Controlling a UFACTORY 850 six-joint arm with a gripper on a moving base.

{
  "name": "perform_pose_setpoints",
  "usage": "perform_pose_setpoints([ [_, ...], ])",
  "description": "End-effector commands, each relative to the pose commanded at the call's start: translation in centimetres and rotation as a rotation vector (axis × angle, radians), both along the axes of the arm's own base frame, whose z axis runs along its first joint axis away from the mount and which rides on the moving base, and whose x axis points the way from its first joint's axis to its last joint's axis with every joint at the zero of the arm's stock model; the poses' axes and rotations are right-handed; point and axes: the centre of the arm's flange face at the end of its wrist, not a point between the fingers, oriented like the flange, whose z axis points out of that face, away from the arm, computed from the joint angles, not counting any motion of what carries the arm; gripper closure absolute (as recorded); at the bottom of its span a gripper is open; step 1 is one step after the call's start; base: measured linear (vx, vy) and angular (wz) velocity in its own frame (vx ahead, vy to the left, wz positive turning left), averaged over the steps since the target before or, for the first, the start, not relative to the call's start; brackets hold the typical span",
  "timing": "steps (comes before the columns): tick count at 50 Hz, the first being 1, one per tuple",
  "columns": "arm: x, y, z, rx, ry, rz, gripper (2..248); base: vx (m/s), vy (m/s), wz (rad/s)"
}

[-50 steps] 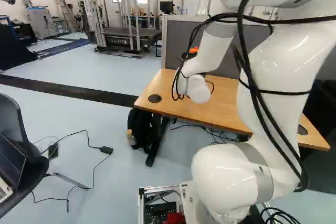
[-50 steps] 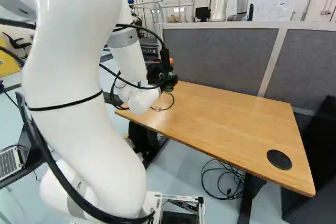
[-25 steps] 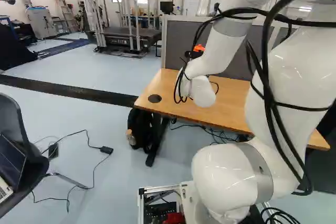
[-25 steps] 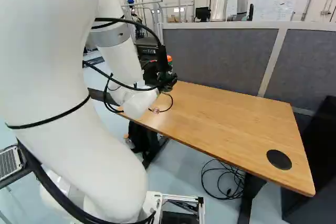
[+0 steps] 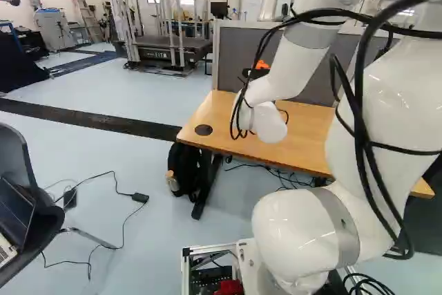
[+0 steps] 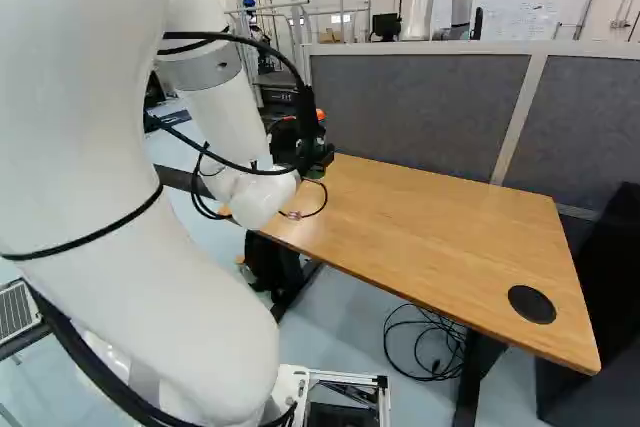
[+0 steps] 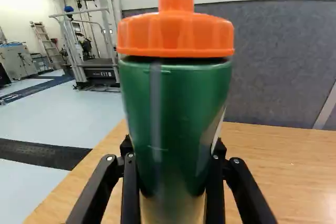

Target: Pick up the green bottle from the table

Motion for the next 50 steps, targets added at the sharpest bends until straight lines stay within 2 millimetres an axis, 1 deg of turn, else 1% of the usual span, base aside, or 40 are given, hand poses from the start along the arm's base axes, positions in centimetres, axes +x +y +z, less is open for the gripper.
perform_pose_setpoints([
  [14, -2.0, 0.5, -0.2, -0.002, 0.053, 0.043, 137, 0.000, 0.000, 0.000],
  [36, -5.9, 1.4, -1.0, -0.013, 0.158, 0.126, 137, 0.000, 0.000, 0.000],
  [50, -7.7, 1.7, -1.6, -0.022, 0.205, 0.161, 137, 0.000, 0.000, 0.000],
])
